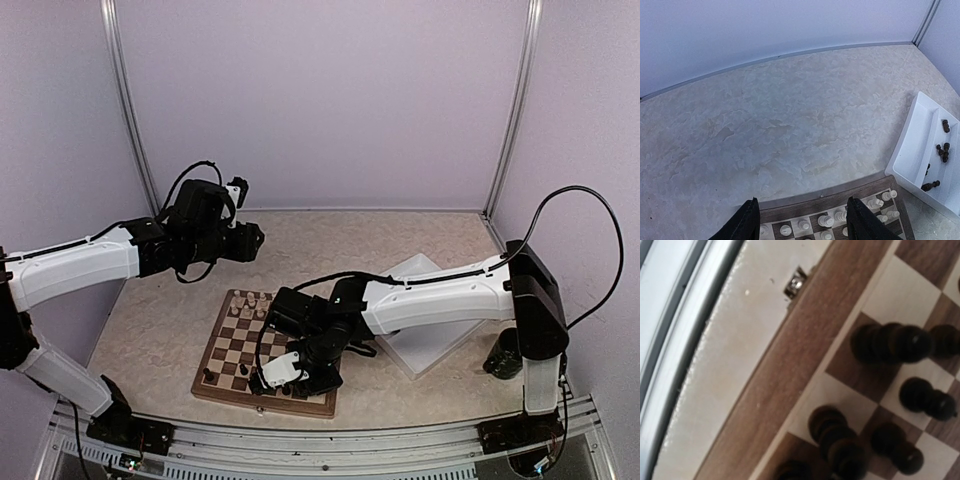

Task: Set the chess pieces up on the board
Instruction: Place the knight at b8, then pick up the pawn from the storage box.

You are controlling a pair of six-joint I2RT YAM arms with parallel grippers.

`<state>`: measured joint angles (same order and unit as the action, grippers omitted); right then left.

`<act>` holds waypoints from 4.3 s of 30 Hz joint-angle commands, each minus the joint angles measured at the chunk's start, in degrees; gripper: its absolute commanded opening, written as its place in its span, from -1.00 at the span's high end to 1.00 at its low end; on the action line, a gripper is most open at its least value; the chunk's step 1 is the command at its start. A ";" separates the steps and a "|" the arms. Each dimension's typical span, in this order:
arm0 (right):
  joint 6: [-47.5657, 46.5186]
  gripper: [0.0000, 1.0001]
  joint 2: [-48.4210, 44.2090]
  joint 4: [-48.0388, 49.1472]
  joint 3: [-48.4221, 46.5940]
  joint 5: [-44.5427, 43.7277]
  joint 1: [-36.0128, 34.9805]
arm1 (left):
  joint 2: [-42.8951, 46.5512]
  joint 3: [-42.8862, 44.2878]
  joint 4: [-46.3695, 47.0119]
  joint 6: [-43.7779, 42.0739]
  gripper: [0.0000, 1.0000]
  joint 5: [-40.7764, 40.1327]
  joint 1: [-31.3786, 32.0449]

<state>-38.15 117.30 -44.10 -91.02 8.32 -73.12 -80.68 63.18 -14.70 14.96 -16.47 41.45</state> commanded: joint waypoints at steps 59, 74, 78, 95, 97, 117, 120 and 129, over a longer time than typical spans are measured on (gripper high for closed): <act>-14.88 0.51 -8.66 8.73 18.41 -1.77 38.38 | -9.48 4.68 1.93 -3.69 -0.12 15.43 4.16; -15.90 0.41 -6.39 9.32 18.42 -3.19 40.30 | -10.45 4.57 2.27 -3.95 -0.11 17.55 4.16; -15.52 0.39 -5.95 8.00 18.02 -3.08 41.48 | -10.46 4.67 2.20 -4.01 -0.11 17.91 4.25; -15.07 0.41 -10.03 4.73 15.96 0.44 43.82 | -10.57 4.47 2.55 -4.13 -0.11 18.68 4.67; -15.42 0.40 -9.62 5.25 16.09 -0.01 44.32 | -10.49 4.33 2.48 -4.15 -0.11 18.54 4.77; -16.69 0.37 -6.14 6.07 18.31 -0.59 44.82 | -11.59 4.59 2.38 -4.41 -0.11 19.25 5.04; -16.63 0.39 -6.18 6.04 18.42 -0.46 44.82 | -11.73 4.56 2.52 -4.41 -0.11 19.37 5.04; -16.13 0.35 -4.98 7.00 17.71 0.57 44.82 | -11.84 4.59 2.31 -4.50 -0.11 19.33 5.37</act>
<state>-54.39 110.67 -37.54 -73.41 7.90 -28.69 -92.20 66.70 -13.34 11.27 2.57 46.35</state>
